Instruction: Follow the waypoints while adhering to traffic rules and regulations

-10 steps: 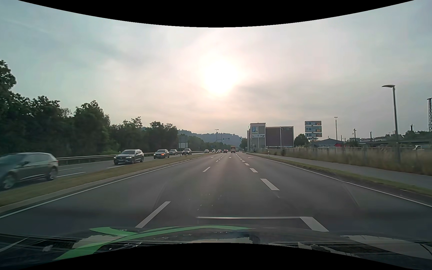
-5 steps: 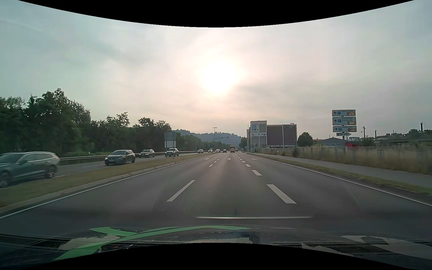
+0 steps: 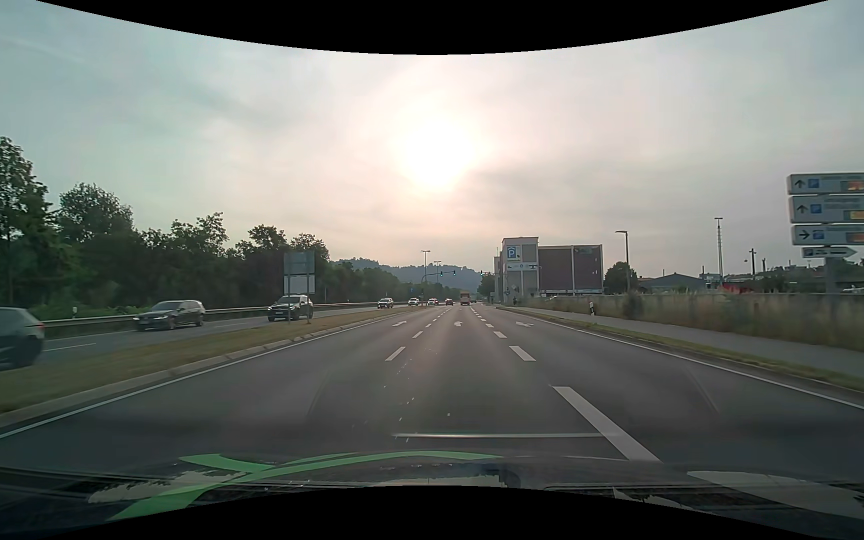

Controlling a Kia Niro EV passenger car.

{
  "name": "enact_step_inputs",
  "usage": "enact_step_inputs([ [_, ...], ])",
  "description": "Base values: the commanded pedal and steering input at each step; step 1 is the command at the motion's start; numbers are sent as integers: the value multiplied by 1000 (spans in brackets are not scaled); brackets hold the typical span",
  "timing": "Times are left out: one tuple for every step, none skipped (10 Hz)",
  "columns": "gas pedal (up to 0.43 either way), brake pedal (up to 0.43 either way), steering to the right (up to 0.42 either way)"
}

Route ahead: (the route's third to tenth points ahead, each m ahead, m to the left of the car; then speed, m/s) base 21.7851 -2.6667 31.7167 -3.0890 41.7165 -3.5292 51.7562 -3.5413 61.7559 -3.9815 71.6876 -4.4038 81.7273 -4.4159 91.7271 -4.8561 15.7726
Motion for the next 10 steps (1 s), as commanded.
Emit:
enact_step_inputs([
  [177, 0, -1],
  [177, 0, -1],
  [177, 0, -2],
  [177, 0, -2],
  [177, 0, -2],
  [177, 0, -2],
  [177, 0, -2],
  [177, 0, -2],
  [177, 0, -2],
  [177, 0, -2],
])
